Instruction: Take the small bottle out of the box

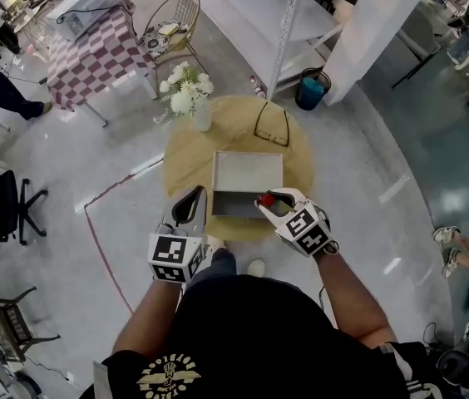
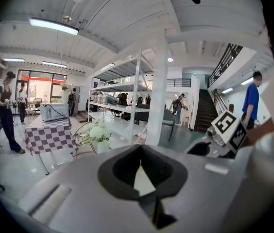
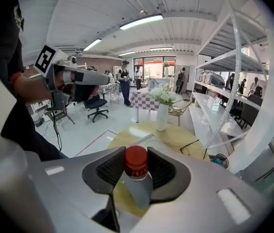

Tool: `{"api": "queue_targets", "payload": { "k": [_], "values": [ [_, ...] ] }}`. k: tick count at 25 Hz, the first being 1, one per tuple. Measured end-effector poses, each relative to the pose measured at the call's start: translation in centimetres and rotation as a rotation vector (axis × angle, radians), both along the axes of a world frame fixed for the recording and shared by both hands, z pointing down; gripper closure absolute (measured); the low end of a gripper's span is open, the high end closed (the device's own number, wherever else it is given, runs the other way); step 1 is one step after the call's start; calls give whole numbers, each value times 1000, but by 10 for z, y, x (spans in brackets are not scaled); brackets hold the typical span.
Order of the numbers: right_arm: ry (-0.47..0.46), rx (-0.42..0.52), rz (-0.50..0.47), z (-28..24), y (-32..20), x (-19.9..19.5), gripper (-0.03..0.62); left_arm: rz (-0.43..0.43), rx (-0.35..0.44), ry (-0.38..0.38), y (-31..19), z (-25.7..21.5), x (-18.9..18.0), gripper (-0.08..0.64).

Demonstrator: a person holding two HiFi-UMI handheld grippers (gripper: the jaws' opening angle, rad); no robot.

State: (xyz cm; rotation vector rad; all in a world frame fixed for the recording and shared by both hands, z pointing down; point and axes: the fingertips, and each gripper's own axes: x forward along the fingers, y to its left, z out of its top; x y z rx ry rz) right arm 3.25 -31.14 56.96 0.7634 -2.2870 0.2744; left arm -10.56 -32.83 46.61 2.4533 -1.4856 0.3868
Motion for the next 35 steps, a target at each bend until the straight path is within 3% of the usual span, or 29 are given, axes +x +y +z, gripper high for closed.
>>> {"api": "queue_targets", "payload": {
  "k": [8, 15, 25, 35],
  "values": [
    [-25, 81, -73, -73, 21, 13, 442, 2, 55, 29, 45, -32, 22, 560],
    [-69, 141, -125, -142, 45, 22, 442, 53, 68, 42, 63, -44, 53, 560],
    [-122, 292, -79, -234, 58, 50, 442, 116, 100, 51, 83, -69, 77, 560],
    [-136, 325, -23, -248, 48, 63, 442, 108, 140, 43, 78, -93, 64, 560]
  ]
}}
